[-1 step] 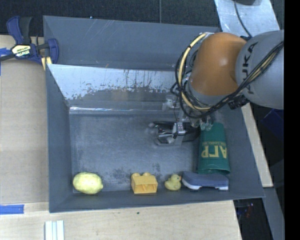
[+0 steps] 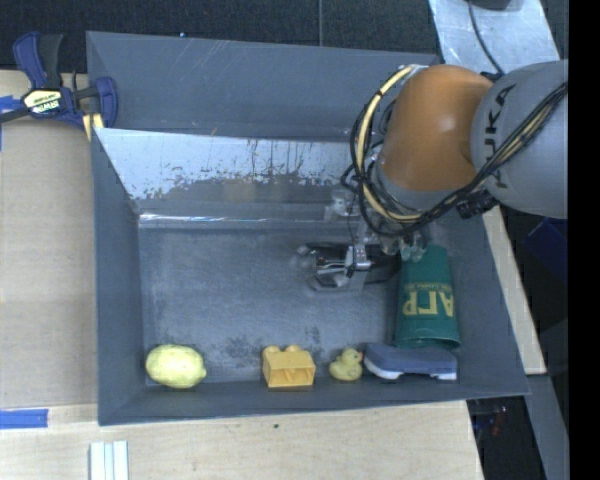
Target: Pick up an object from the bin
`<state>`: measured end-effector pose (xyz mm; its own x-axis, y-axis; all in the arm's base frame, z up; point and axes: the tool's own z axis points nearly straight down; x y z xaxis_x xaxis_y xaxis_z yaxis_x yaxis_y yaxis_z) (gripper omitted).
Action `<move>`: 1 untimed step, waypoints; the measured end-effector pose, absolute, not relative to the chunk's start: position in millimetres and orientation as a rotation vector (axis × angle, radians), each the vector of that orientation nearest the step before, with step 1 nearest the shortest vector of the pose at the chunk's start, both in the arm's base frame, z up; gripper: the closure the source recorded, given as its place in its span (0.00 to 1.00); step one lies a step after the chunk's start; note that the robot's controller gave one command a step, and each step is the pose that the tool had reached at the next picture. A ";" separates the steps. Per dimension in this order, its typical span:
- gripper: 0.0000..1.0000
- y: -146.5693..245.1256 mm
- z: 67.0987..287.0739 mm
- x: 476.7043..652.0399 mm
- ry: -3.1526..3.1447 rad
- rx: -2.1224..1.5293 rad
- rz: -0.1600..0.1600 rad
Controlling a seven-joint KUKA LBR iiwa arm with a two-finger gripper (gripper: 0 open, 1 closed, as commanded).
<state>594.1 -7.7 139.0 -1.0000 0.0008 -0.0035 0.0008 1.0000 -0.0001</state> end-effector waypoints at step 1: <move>0.00 2.1 100.1 592.7 3.134 0.056 0.001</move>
Offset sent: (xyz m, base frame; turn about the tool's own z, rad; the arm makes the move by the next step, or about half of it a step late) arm 0.0215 -0.0018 -0.0459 0.0606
